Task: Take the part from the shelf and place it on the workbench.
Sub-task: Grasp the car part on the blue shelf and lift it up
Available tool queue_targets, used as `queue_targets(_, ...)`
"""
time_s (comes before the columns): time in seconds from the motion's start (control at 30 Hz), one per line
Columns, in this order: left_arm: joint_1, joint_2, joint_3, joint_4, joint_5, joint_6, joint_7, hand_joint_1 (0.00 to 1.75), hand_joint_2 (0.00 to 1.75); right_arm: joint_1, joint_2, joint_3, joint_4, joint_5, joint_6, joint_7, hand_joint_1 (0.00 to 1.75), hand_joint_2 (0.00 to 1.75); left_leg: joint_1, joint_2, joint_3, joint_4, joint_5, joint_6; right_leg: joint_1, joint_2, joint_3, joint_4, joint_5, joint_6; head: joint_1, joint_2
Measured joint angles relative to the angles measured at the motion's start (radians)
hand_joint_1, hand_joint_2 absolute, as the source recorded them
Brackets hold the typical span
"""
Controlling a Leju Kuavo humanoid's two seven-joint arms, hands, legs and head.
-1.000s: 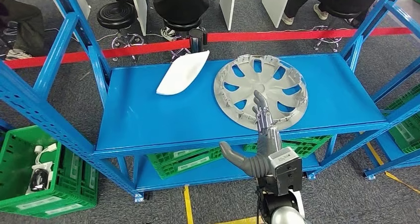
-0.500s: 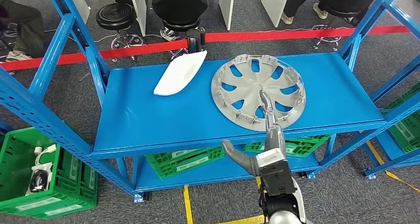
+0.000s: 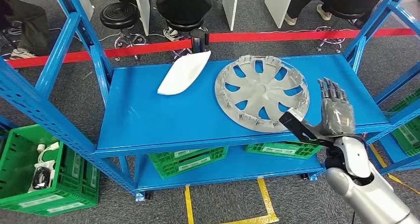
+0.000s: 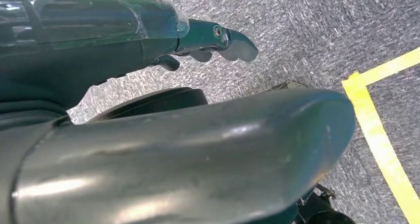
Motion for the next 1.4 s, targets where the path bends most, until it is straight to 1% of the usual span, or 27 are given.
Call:
queue_targets(0.13,0.0,0.003,-0.009,0.0,0.001,-0.007,0.003,0.0,0.0,-0.001,-0.043,-0.023,0.053,-0.006,0.064,0.023,0.0,1.75,0.0,0.003,0.0,0.0,0.0,0.0,0.0,0.0,0.0,0.0,-0.001,0.001,0.0,0.0)
queue_targets(0.3,0.001,0.01,-0.011,0.0,0.012,0.001,0.002,0.0,0.0,-0.002,-0.076,-0.044,0.14,-0.055,0.066,-0.016,0.0,1.75,0.001,0.005,0.0,0.0,0.0,0.0,0.0,0.001,0.0,0.0,-0.001,0.001,-0.001,0.0)
queue_targets(0.4,0.001,0.015,-0.011,0.0,0.02,0.009,-0.004,0.0,0.0,0.002,-0.084,-0.051,0.171,-0.076,0.052,-0.041,0.0,1.75,0.001,0.009,0.0,-0.001,0.0,0.0,0.001,0.002,0.0,0.0,-0.001,0.001,-0.001,0.0)
queue_targets(0.7,0.003,0.016,-0.011,0.0,0.016,0.019,-0.011,0.0,0.0,0.026,-0.096,-0.05,0.218,-0.077,0.047,-0.074,0.0,1.75,0.0,0.019,0.001,-0.001,-0.002,0.002,0.0,0.007,0.0,0.0,-0.001,0.001,-0.001,0.0)
queue_targets(0.83,0.003,0.016,-0.011,0.0,0.007,0.02,-0.007,0.0,0.0,0.012,-0.092,-0.046,0.228,-0.066,0.049,-0.09,0.0,1.75,0.0,0.025,0.002,-0.001,-0.003,0.003,0.0,0.01,0.0,0.0,0.0,0.002,-0.001,0.0)
queue_targets(1.03,-0.007,0.013,-0.016,0.0,-0.015,0.011,0.009,0.0,0.0,-0.072,-0.065,-0.016,0.231,-0.014,0.095,-0.118,0.0,1.75,0.0,0.039,0.003,-0.001,-0.004,0.004,0.001,0.018,-0.001,0.001,0.001,0.003,-0.001,0.0)
queue_targets(1.23,-0.021,0.006,-0.026,0.0,-0.031,0.003,0.015,0.0,0.0,-0.19,-0.004,0.049,0.23,0.025,0.146,-0.139,0.0,1.75,0.0,0.055,0.004,-0.002,-0.006,0.005,0.001,0.03,-0.001,0.001,0.002,0.001,-0.002,0.0)
queue_targets(1.3,-0.024,0.004,-0.028,0.0,-0.031,0.004,0.016,0.0,0.0,-0.206,0.006,0.061,0.231,0.026,0.151,-0.139,0.0,1.75,0.001,0.056,0.004,-0.002,-0.006,0.005,0.001,0.03,-0.001,0.001,0.002,0.001,-0.002,0.0)
queue_targets(1.4,-0.025,0.004,-0.028,0.0,-0.031,0.004,0.016,0.0,0.0,-0.207,0.007,0.062,0.231,0.026,0.151,-0.139,0.0,1.75,0.001,0.056,0.004,-0.002,-0.006,0.005,0.001,0.03,-0.001,0.001,0.002,0.001,-0.002,0.0)
